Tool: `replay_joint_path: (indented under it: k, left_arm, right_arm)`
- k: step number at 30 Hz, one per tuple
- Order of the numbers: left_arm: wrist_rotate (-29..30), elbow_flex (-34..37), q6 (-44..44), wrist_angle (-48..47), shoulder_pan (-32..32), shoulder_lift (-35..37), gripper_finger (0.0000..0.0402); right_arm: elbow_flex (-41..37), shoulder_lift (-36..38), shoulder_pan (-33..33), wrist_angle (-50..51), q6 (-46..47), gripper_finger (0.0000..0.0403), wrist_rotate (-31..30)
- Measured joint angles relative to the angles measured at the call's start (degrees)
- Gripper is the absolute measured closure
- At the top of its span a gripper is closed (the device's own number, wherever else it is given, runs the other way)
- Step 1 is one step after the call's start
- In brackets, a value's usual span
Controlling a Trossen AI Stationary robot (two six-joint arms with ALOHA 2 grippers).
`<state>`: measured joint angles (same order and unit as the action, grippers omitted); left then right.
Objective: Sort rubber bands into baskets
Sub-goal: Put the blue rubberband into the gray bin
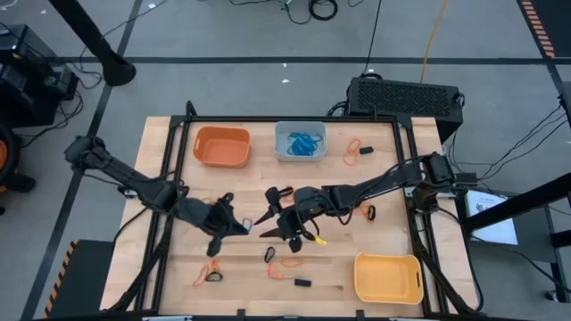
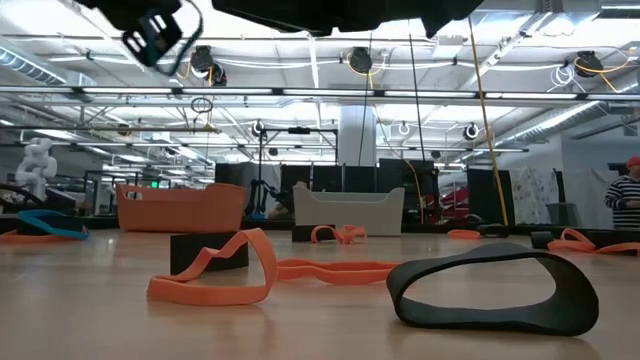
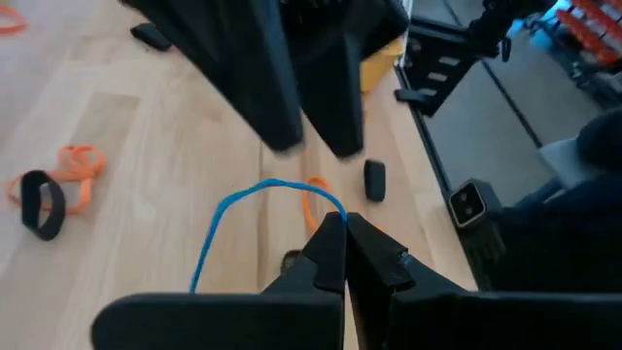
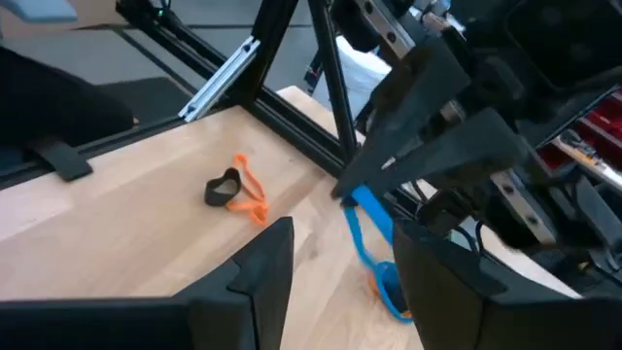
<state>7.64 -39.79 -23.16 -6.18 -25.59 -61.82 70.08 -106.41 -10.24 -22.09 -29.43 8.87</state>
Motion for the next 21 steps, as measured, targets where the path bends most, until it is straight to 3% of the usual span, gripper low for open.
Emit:
replay_joint_path:
  k: [6, 18, 21]
  left_arm:
    - [-5.82, 0.0, -0.31, 1.97, 4.14, -2.85, 0.04]
    - [-8.98, -0.04, 0.09, 8.7, 5.01, -5.33, 0.04]
    - [-9.01, -0.04, 0.09, 8.77, 5.01, -5.33, 0.04]
  right_arm:
    - [0.01, -0.64, 0.0, -2.79, -0.24, 0.0234, -0.07]
    - [0.02, -0.64, 0.19, 1.86, 0.17, 0.0235, -0.17]
    - [0.02, -0.64, 0.35, 1.32, 2.23, 0.0253, -3.64]
